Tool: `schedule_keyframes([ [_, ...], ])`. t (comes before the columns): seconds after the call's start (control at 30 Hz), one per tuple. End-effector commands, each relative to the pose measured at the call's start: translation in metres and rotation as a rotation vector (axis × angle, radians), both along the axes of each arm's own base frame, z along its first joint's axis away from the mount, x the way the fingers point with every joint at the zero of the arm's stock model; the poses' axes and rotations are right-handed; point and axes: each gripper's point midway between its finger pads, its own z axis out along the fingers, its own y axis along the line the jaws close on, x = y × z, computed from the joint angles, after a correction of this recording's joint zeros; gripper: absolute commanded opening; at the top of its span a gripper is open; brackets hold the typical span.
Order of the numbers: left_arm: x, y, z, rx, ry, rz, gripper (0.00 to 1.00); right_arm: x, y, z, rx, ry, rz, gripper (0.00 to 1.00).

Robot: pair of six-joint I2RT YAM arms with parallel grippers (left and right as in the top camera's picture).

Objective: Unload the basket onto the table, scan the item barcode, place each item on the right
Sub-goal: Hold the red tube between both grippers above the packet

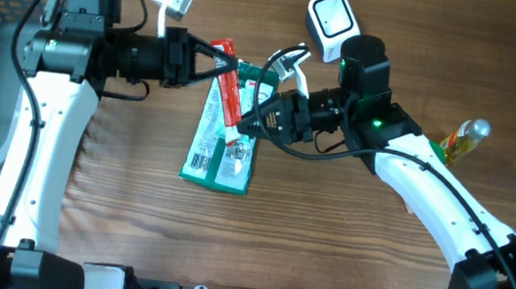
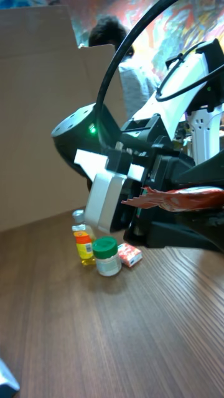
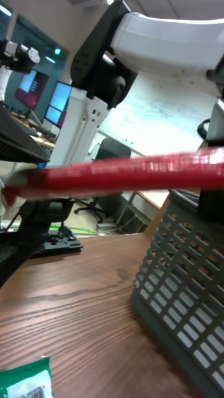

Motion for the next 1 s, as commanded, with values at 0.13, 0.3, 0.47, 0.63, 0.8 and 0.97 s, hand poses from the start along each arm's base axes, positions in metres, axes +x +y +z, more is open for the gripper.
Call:
schedule_keyframes([
  [0.13, 0.0, 0.002, 0.007, -0.02, -0.008, -0.002, 0.04, 0.005, 0.017, 0.004, -0.026, 0.004, -0.065, 0.36],
  [0.3, 0.004, 0.011, 0.007, -0.02, -0.008, 0.024, 0.04, 0.003, 0.02, 0.004, -0.028, 0.0, -0.063, 0.21],
  [0.47, 0.009, 0.024, 0.006, -0.02, 0.004, 0.064, 0.04, 0.004, 0.021, 0.004, -0.026, -0.006, -0.067, 0.25],
  [0.63, 0.008, 0.024, 0.005, -0.021, 0.011, 0.065, 0.04, 0.006, 0.021, 0.007, -0.012, -0.031, -0.071, 0.31],
  [0.8, 0.007, 0.023, 0.008, -0.034, 0.01, 0.055, 0.04, 0.006, 0.026, 0.004, -0.022, -0.034, -0.084, 0.36],
  [0.97, 0.001, 0.021, 0.015, -0.078, 0.01, 0.024, 0.04, 0.008, 0.03, 0.004, -0.019, -0.07, -0.101, 0.36],
])
